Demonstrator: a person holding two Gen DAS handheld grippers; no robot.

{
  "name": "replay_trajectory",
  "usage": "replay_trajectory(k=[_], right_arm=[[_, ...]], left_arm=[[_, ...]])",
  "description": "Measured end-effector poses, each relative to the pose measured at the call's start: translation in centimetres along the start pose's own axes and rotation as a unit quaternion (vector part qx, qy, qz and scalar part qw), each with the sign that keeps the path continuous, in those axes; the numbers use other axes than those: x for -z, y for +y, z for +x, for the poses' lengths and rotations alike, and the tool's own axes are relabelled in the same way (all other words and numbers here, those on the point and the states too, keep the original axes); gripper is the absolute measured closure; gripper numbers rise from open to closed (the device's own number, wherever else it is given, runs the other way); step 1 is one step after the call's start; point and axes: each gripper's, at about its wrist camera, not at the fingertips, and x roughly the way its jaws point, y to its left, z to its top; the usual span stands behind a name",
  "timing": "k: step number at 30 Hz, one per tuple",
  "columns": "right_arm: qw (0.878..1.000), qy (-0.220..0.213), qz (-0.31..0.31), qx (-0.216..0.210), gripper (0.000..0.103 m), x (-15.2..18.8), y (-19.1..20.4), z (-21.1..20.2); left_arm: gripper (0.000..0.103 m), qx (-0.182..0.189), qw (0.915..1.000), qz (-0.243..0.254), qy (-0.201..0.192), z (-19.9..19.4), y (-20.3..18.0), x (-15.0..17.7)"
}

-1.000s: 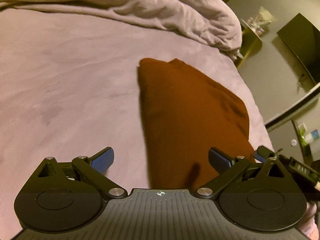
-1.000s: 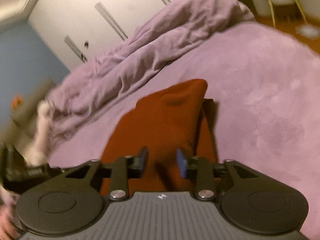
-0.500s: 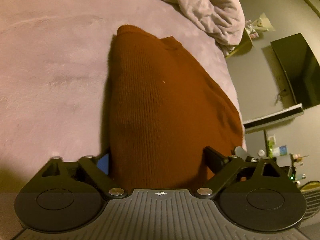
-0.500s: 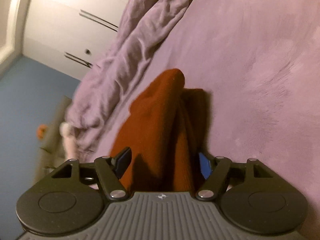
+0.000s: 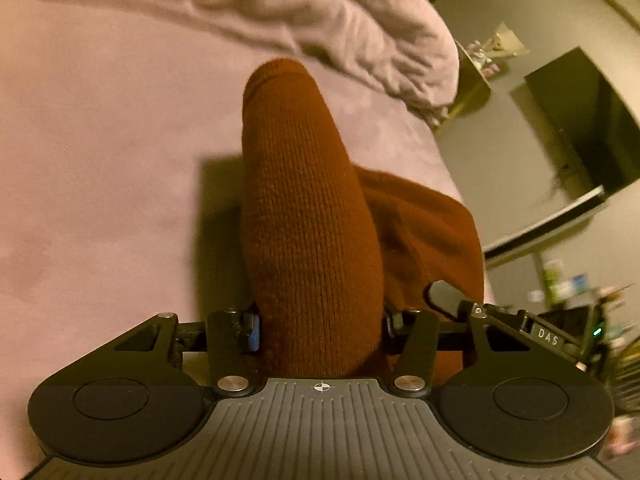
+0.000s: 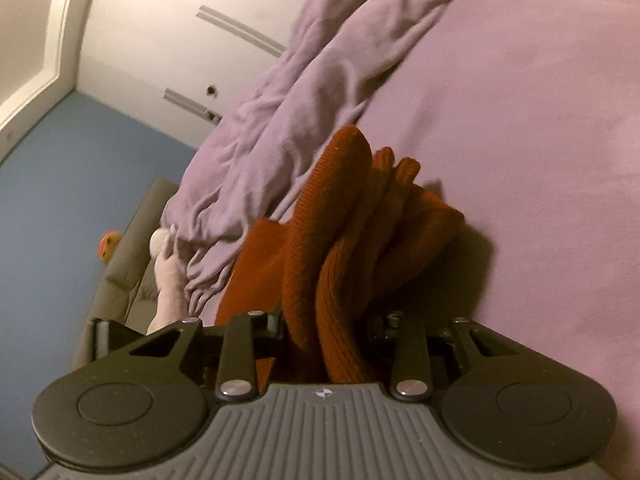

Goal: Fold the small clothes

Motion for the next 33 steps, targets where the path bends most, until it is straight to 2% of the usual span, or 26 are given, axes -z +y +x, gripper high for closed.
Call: replay_trajectory(k=[2,4,6,8,9,10,12,14,16,18,20,21,23,24,27,29,31,33], right_arm=[[1.0,0.015,-0.011,-0.003,0.071,1.1,1.5,1.9],[0.999,0.029,-0.019,-0.005,0.071,2.2,2.5,3.6],[0.999,0.044,-0.028,-0.009,0.071,3.3,3.4,4.8],[0.997,0.05,-0.046,0.021,0.066,4.1,4.3,5.3],[0.996,0.043,-0.068,0.048,0.062,4.4,4.9,5.2],[0.991,0.034,-0.101,0.086,0.06,4.8,5.9,4.9],[0.971,-0.001,-0.18,0.154,0.059,6.2,8.6,3.6],[0.948,-0.027,-0.258,0.184,0.059,8.1,11.3,2.6],[0.924,-0.042,-0.325,0.198,0.059,10.4,13.7,2.4],[0.908,-0.036,-0.363,0.205,0.061,12.4,14.9,3.2],[0.902,-0.016,-0.373,0.216,0.064,13.7,14.9,4.1],[0.892,-0.013,-0.384,0.237,0.064,14.4,14.8,4.5],[0.862,-0.002,-0.422,0.28,0.064,15.8,14.2,5.5],[0.857,0.002,-0.428,0.287,0.064,16.1,13.5,5.6],[0.876,0.008,-0.394,0.277,0.063,15.1,12.3,5.9],[0.878,0.023,-0.389,0.28,0.063,14.5,12.7,6.3],[0.88,0.033,-0.383,0.279,0.063,14.0,13.5,6.3],[0.884,0.024,-0.378,0.273,0.061,13.6,14.3,5.8]], left_arm=[[0.047,-0.024,0.9996,0.005,-0.014,-2.4,0.9,0.1],[0.047,-0.051,0.9985,-0.01,-0.017,-4.5,2.7,0.5],[0.041,-0.072,0.9968,-0.032,-0.018,-6.2,4.9,1.4],[0.038,-0.114,0.9918,-0.055,-0.019,-7.3,6.7,2.3],[0.039,-0.137,0.9888,-0.054,-0.02,-7.9,7.2,2.7],[0.036,-0.151,0.9869,-0.046,-0.031,-8.8,7.2,3.2],[0.024,-0.171,0.9831,-0.026,-0.06,-10.2,6.2,3.8],[0.022,-0.209,0.9743,0.0,-0.084,-11.4,4.6,4.6],[0.012,-0.214,0.9708,0.032,-0.105,-11.9,3.0,5.5],[0.01,-0.234,0.9654,0.055,-0.1,-11.0,2.0,6.3],[0.01,-0.264,0.9586,0.073,-0.076,-9.1,1.4,7.0],[0.011,-0.283,0.9539,0.074,-0.066,-8.5,1.5,7.5],[0.009,-0.3,0.9489,0.081,-0.057,-7.5,1.4,8.1],[0.009,-0.305,0.9472,0.081,-0.059,-7.3,1.3,8.3],[0.008,-0.315,0.9428,0.091,-0.058,-6.5,0.7,8.7],[0.008,-0.326,0.9379,0.102,-0.06,-6.5,0.4,8.8],[0.009,-0.325,0.9374,0.108,-0.062,-7.2,-0.1,9.1],[0.01,-0.326,0.9361,0.111,-0.07,-8.0,-0.3,9.0]])
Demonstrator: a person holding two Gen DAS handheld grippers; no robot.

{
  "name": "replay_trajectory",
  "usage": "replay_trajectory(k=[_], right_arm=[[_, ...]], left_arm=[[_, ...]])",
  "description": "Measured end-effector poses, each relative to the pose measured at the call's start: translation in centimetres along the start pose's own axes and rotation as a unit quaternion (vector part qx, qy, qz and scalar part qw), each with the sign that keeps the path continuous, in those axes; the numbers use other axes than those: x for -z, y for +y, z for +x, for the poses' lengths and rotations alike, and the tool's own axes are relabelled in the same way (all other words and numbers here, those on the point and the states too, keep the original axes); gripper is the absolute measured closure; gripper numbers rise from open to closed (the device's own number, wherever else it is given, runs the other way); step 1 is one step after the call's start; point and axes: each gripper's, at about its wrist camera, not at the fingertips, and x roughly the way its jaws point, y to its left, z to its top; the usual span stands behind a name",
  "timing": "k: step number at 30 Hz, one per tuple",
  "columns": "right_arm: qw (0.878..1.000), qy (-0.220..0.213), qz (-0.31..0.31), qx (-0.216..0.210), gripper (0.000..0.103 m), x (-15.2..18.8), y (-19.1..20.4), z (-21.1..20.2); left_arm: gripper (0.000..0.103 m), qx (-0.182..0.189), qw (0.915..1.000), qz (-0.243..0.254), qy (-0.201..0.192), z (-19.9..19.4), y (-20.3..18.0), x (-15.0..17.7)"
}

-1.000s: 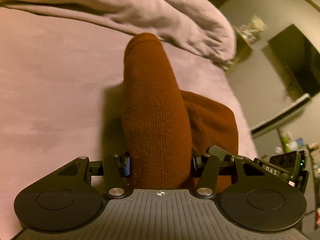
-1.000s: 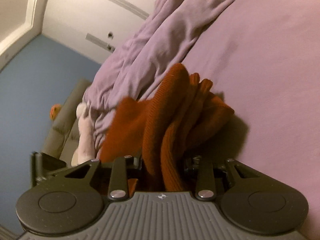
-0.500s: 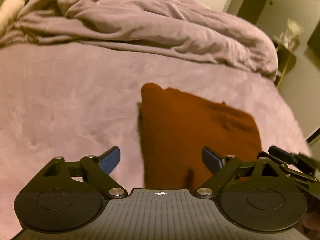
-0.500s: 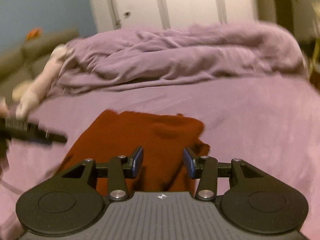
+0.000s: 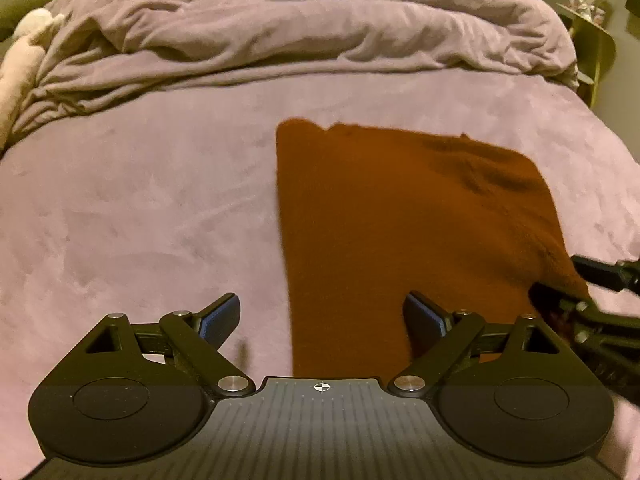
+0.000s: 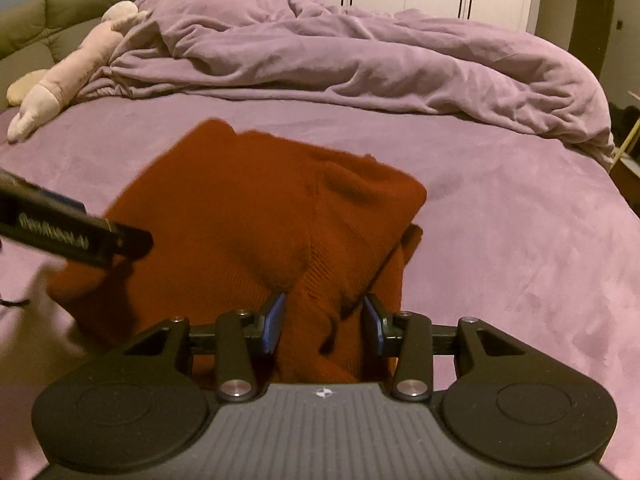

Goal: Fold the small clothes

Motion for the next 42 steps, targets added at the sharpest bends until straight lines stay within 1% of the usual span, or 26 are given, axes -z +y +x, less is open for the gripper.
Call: replay_trajectory(k=[1,3,5,7,8,9,10,13,15,17,18,19,20,21,23,24,27,30,32,34,35,36,38,40,42], right_arm=[[1.0,-0.008,0.005,0.002,0.059,-0.5,0.0,-0.5],[1.0,-0.026,0.009,0.015,0.052,-1.3,0.0,-0.8],[0.999,-0.042,0.002,0.03,0.052,-2.2,0.5,-0.5],[0.997,-0.058,0.011,0.046,0.051,-3.4,0.9,0.5],[0.996,-0.068,0.019,0.049,0.048,-3.8,1.0,1.0],[0.995,-0.076,0.028,0.056,0.038,-4.2,1.1,1.7],[0.994,-0.081,0.033,0.067,0.036,-4.6,1.3,2.5],[0.993,-0.082,0.037,0.075,0.035,-4.9,1.5,5.1],[0.993,-0.073,0.04,0.082,0.033,-4.5,1.4,6.8],[0.991,-0.065,0.049,0.103,0.032,-3.8,0.7,8.2],[0.99,-0.066,0.057,0.11,0.031,-3.5,0.3,8.6],[0.989,-0.066,0.065,0.115,0.028,-3.1,-0.2,9.0],[0.988,-0.064,0.073,0.116,0.025,-2.9,-0.6,9.3],[0.988,-0.061,0.078,0.116,0.025,-2.7,-0.8,9.6],[0.989,-0.06,0.065,0.122,0.024,-2.8,-0.5,9.7],[0.989,-0.058,0.054,0.125,0.022,-2.9,-0.2,9.7],[0.99,-0.047,0.04,0.126,0.021,-3.2,0.3,8.7],[0.99,-0.045,0.035,0.129,0.019,-2.7,0.6,6.4],[0.989,-0.05,0.026,0.135,0.018,-1.8,1.0,4.2],[0.989,-0.053,0.016,0.138,0.017,-0.5,1.4,1.8],[0.99,-0.052,0.018,0.133,0.014,0.2,1.6,0.5],[0.991,-0.044,0.021,0.122,0.009,1.0,1.8,-0.9],[0.993,-0.018,0.035,0.109,0.006,2.1,2.0,-3.0],[0.994,0.018,0.053,0.093,0.004,3.1,2.3,-4.9],[0.993,0.05,0.072,0.081,0.004,4.0,2.4,-6.2]], left_arm=[[0.01,-0.004,1.0,-0.001,-0.008,-0.5,0.2,-0.2],[0.009,-0.011,0.9996,-0.001,-0.025,-1.0,-0.1,-0.9],[0.009,-0.025,0.9991,-0.005,-0.034,-0.7,-0.1,-1.8],[0.008,-0.034,0.9983,-0.024,-0.04,0.1,0.1,-2.7],[0.008,-0.047,0.9973,-0.038,-0.043,0.8,0.4,-3.3],[0.008,-0.057,0.9964,-0.047,-0.04,1.5,0.5,-3.7],[0.008,-0.062,0.9959,-0.056,-0.034,2.4,0.7,-4.2],[0.006,-0.049,0.9947,-0.083,-0.034,4.7,0.8,-5.0],[0.005,-0.045,0.9951,-0.08,-0.036,6.0,0.3,-5.0],[0.002,-0.039,0.9955,-0.079,-0.034,7.1,-0.1,-5.0],[0.0,-0.038,0.9956,-0.079,-0.031,7.6,-0.3,-4.9],[0.0,-0.039,0.9956,-0.081,-0.025,8.2,-0.4,-4.9],[0.0,-0.039,0.9954,-0.084,-0.024,8.5,-0.5,-4.7],[0.0,-0.041,0.9954,-0.083,-0.027,8.6,-0.7,-4.6],[0.0,-0.053,0.9959,-0.064,-0.036,8.3,-1.1,-4.5],[0.0,-0.056,0.9961,-0.056,-0.037,7.9,-1.3,-4.4],[0.0,-0.052,0.997,-0.047,-0.033,6.5,-1.1,-4.1],[0.0,-0.039,0.9972,-0.06,-0.021,4.5,-0.5,-3.4],[0.0,-0.041,0.9971,-0.06,-0.022,2.8,-0.4,-2.4],[0.0,-0.05,0.9971,-0.05,-0.027,0.9,-0.5,-1.1],[0.0,-0.051,0.9973,-0.044,-0.027,0.1,-0.6,-0.4],[0.0,-0.053,0.9976,-0.039,-0.022,-0.7,-0.7,0.3],[0.0,-0.055,0.9978,-0.035,-0.004,-2.0,-0.8,1.9],[0.0,-0.053,0.9979,-0.026,0.028,-2.8,-1.1,3.3],[0.0,-0.052,0.9972,-0.019,0.05,-3.7,-1.5,4.5]])
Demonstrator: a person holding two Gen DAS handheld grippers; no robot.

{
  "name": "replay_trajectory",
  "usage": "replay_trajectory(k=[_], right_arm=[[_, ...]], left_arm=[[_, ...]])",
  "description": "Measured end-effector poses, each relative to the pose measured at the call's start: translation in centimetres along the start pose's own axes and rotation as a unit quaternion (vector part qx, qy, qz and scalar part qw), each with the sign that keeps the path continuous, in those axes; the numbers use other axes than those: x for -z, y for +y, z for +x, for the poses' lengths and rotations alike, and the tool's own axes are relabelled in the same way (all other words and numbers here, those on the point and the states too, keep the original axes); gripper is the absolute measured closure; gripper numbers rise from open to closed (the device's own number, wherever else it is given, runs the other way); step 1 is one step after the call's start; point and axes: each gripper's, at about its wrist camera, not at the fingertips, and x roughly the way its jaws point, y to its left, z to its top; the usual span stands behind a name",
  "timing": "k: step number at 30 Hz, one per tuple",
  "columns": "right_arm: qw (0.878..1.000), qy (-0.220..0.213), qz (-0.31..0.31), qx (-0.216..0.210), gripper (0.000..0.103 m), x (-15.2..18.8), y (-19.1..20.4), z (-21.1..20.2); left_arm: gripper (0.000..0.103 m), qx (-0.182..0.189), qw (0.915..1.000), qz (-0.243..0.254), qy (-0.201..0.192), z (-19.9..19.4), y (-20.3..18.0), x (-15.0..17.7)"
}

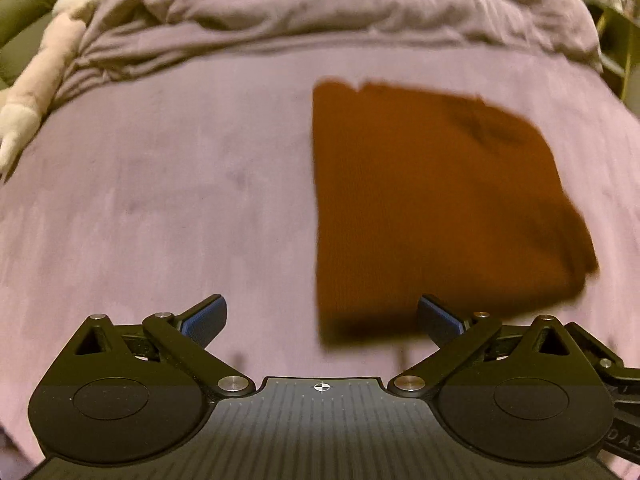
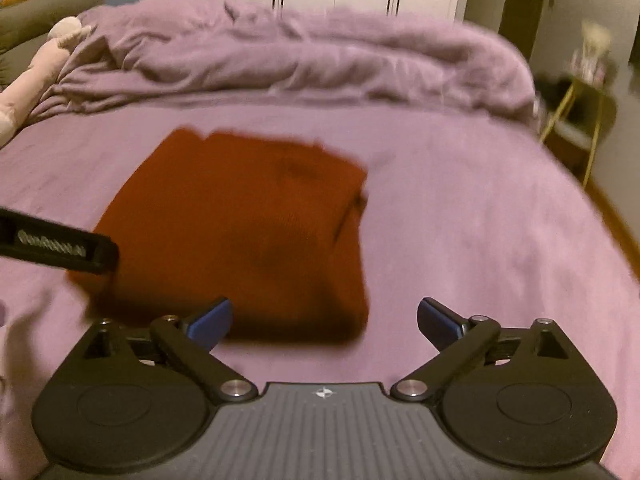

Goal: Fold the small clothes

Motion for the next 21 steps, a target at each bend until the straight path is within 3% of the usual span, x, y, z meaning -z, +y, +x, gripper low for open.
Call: replay_trajectory(k=[5,8,10,15,21], right_arm=[[0.998,0.055,0.008,0.0,0.004,1.6,0.4,-2.3],[0.996,0.08,-0.005,0.034,0.004,1.5,1.0,-2.9],[0.996,0.083,-0.006,0.029,0.004,1.4,1.1,-3.6],[0.995,0.096,-0.009,0.02,0.004,0.9,1.6,-4.6],[0.994,0.111,-0.011,0.002,0.004,0.8,2.1,-4.7]], left_arm=[[0.0,-0.006,0.9992,0.017,0.035,-1.9,-0.2,2.6],[0.0,-0.024,0.9989,0.033,0.024,-3.2,-0.3,3.3],[0.0,-0.032,0.9986,0.039,0.019,-4.0,-0.2,3.5],[0.0,0.033,0.9989,-0.005,0.032,-5.2,1.1,3.5],[0.0,0.016,0.9992,0.012,0.034,-5.8,1.2,3.8]])
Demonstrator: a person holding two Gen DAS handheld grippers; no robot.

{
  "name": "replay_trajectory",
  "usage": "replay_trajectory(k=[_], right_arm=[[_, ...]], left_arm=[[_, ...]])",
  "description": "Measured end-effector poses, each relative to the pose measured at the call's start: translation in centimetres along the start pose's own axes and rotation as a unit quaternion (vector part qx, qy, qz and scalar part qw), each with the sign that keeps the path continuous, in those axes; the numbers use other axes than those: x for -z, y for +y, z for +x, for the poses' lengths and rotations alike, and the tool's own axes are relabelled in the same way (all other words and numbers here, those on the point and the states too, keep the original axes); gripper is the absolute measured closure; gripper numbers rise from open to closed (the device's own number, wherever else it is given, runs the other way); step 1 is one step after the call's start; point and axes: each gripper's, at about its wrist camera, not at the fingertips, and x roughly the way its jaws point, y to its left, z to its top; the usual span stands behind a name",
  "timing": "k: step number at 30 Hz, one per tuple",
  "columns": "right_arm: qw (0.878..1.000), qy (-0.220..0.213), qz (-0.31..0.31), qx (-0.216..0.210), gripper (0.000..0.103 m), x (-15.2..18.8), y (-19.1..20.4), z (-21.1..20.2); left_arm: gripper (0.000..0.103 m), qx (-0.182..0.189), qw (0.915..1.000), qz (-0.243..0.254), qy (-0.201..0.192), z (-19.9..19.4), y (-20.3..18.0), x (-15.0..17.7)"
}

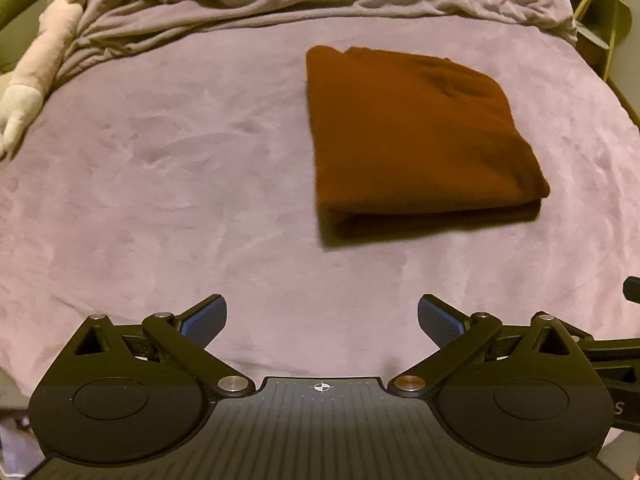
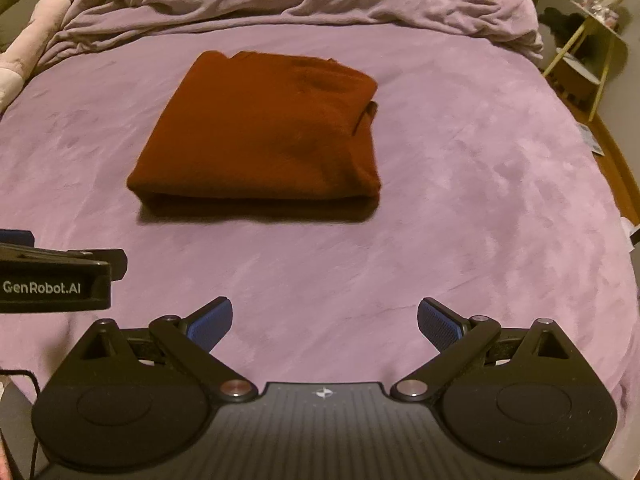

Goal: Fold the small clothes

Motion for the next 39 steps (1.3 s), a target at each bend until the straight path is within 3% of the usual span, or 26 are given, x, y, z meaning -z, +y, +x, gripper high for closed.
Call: replay_trajectory(k=[39], right_arm=[[1.0,-0.005,0.015,-0.001,0.004,-1.1,-0.6,-0.7]], left_arm=[[0.0,-0.007,1.0,0.006,0.003,0.1,0.1,-0.2]])
